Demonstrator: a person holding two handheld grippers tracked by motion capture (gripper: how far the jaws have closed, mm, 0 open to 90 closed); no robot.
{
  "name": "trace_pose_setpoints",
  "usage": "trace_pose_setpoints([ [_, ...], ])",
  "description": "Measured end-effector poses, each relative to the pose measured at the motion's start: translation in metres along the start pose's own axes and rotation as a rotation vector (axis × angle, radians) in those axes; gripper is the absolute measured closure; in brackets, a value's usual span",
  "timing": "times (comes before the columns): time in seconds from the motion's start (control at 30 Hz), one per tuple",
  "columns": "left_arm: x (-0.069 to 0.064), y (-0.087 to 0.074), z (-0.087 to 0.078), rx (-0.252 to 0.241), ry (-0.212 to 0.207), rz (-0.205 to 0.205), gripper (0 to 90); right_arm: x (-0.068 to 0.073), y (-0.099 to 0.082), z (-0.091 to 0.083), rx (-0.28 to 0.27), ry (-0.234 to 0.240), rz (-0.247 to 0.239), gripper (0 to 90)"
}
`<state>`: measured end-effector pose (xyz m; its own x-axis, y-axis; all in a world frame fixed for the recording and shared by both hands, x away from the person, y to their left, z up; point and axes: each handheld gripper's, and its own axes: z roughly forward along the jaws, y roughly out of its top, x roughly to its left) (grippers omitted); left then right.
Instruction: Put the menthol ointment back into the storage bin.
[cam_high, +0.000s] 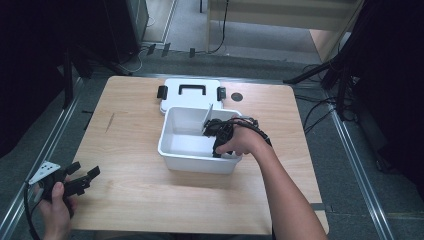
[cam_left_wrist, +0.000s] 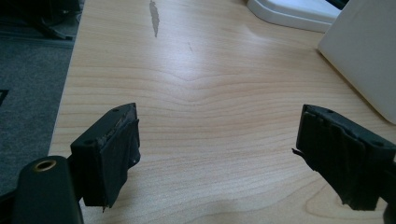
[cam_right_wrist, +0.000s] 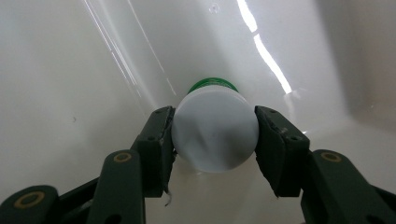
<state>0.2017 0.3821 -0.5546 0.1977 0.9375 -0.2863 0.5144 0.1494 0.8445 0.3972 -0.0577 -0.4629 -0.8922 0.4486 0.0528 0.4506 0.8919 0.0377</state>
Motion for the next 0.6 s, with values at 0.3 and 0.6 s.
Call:
trace_pose_setpoints([
  [0.3, 0.000, 0.000, 0.000, 0.001, -0.001, 0.000, 14.5, 0.004, -0.001, -0.004, -0.001, -0.007, -0.011, 46.0],
  [0.6, 0.000, 0.000, 0.000, 0.001, -0.002, 0.001, 14.5, 0.009, -0.005, -0.033, -0.010, -0.036, -0.015, 45.4],
])
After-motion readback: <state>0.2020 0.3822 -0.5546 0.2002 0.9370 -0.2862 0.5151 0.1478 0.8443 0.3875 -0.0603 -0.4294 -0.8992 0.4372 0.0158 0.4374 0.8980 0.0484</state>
